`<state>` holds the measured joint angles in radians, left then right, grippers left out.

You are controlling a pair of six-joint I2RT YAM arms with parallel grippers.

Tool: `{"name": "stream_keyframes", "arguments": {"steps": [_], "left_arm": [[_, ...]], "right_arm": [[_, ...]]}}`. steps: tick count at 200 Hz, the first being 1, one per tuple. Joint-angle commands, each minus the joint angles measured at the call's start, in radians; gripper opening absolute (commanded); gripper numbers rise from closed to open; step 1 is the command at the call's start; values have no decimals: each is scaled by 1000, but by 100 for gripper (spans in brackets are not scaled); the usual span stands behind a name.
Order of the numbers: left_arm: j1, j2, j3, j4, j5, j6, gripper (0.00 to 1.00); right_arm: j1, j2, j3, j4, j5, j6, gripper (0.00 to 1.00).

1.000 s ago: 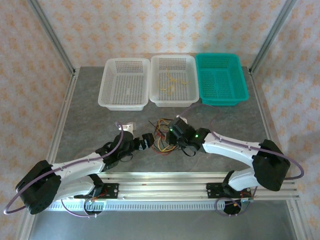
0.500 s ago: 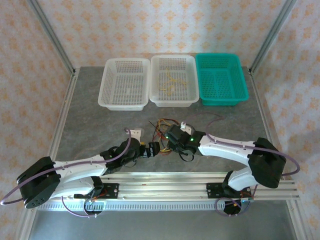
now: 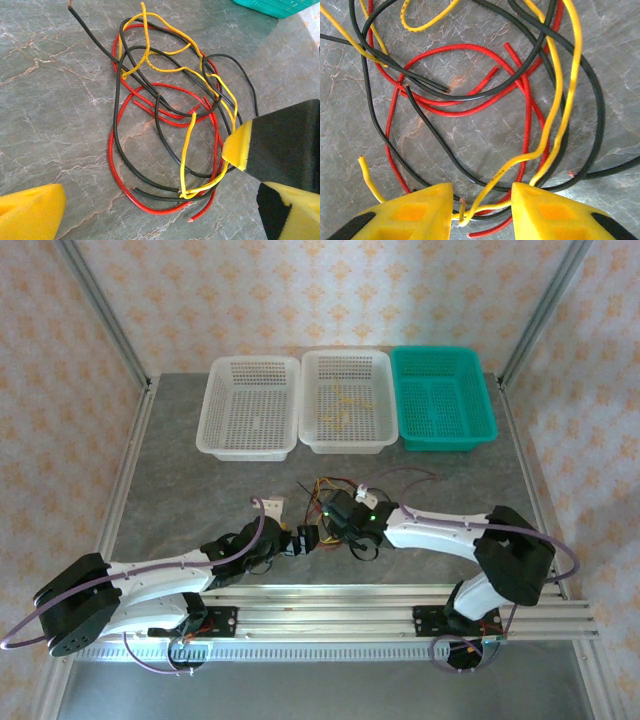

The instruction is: Untangle the cables

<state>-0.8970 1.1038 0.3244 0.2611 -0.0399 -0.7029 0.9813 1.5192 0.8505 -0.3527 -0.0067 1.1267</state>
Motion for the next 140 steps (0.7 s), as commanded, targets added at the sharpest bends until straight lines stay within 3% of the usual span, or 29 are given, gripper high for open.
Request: {"name": "stream_keyframes", "arguments": {"steps": [1,63,99,140], "left_arm": [[-9,-15,22,-35,-42,33,99],[2,-37,13,-46,-70,31,99],[12,-60,4,-46,-76,19,99],[25,-46,20,-46,-78,28,99]], "right_arm": [[5,27,30,27,28,34,36],[-4,79,39,28,55,54,37],[-8,118,69,7,85,43,31],[-9,59,35,44,110,47,21]]}}
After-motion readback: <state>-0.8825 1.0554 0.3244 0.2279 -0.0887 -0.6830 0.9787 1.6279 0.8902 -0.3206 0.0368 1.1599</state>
